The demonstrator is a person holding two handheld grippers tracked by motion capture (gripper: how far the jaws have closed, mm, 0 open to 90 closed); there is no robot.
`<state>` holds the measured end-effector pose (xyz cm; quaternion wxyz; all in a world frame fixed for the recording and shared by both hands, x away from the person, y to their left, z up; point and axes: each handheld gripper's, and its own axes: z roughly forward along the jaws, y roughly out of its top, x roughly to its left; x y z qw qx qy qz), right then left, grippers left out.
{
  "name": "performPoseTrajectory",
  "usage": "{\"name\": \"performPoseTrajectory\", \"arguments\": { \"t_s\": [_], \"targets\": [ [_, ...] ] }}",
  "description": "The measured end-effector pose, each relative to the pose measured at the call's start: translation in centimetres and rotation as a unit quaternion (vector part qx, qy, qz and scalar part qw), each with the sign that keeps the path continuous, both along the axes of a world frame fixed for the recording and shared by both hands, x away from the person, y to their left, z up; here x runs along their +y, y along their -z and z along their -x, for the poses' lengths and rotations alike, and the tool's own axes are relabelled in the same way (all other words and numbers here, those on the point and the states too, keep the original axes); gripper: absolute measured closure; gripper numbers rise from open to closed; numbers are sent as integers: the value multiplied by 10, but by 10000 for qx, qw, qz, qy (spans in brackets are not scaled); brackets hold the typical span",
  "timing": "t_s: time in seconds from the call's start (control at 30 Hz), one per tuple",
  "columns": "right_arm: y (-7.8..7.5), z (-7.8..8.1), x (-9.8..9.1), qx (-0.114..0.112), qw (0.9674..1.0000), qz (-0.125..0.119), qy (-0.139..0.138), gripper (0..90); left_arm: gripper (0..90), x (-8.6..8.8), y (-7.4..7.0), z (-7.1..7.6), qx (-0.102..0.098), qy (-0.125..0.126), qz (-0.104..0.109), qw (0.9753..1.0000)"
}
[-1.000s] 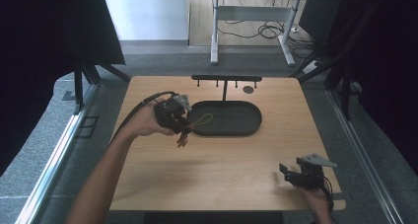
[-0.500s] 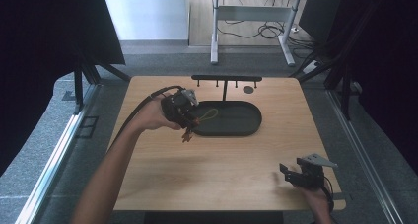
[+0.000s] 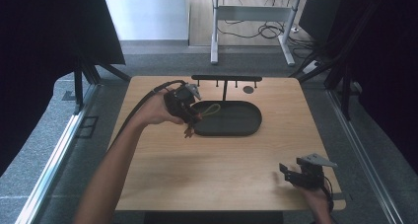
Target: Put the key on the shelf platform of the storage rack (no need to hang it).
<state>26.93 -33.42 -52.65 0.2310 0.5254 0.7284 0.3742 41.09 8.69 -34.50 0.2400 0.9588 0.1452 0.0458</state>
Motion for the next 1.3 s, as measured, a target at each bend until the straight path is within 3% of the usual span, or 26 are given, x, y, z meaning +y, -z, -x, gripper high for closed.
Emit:
{"name": "performPoseTrajectory", "arguments": {
  "t_s": [0.53, 0.83, 1.3],
  "targets": [
    [-1, 0, -1, -4, 10000, -7, 15, 249, 668, -19, 4, -22, 117, -62, -99, 9999],
    [-2, 1, -2, -2, 10000, -2, 36, 249, 668, -28, 5, -37, 125, -58, -273, 9995],
    [0, 1, -3, 16, 10000, 28, 61, 249, 668, -43, 12, -57, 154, -24, -283, 9995]
  ]
}}
